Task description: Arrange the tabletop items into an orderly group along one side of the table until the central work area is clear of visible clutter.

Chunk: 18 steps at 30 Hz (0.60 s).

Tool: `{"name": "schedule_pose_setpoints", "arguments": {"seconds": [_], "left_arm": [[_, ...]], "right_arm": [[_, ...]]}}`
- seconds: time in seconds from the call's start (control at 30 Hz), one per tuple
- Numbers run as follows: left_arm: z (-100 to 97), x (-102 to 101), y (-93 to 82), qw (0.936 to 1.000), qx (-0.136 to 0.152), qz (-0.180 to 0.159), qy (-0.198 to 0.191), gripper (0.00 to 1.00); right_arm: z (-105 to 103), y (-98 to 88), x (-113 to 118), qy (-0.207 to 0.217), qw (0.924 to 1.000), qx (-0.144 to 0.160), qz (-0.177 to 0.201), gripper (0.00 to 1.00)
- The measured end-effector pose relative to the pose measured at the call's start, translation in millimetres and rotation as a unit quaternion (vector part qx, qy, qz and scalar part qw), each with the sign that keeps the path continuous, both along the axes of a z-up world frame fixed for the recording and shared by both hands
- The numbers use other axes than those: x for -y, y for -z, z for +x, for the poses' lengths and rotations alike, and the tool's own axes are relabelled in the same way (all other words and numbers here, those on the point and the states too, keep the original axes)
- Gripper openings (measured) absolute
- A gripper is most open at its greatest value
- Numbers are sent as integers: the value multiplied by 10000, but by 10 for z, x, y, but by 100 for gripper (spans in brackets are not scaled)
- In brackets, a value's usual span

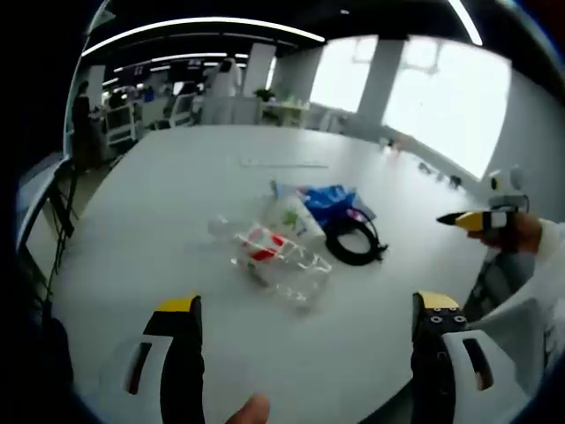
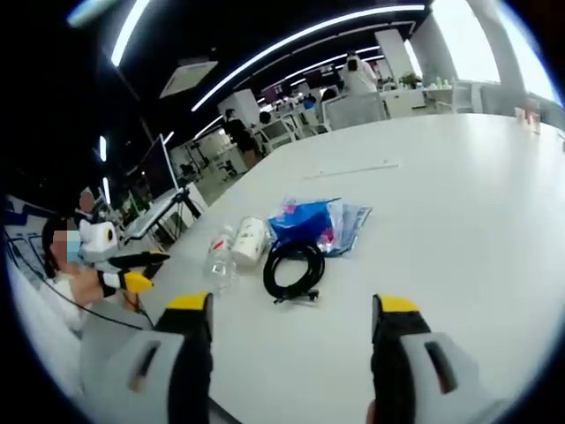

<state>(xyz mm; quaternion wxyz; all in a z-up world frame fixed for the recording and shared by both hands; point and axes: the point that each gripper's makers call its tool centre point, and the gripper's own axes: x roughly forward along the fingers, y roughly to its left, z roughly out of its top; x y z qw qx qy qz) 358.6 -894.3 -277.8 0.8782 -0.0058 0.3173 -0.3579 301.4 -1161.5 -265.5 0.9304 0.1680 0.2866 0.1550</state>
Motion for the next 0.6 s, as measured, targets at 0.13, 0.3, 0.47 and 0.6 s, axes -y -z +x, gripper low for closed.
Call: {"name": "schedule_pose_setpoints", "arguments": {"seconds": [0.13,0.3,0.47,0.6], "left_arm": [[-2,6,-3,10000,7,-14,6,96],[-33,-9,7,10000,7,14,-5,96],[-71,-24,17,10000,25,1,-65,96],[-77,-10,-1,9999,148,-40,-36,96]], "right_arm": [[-7,-11,-7,-7,10000,7,-13,72],[-25,3,-12,-17,10000,-21,-6,72],[-39,10,-10,-16,10000,-36,2,72],[-48,23,-11,10,10000,-46,60,72]]}}
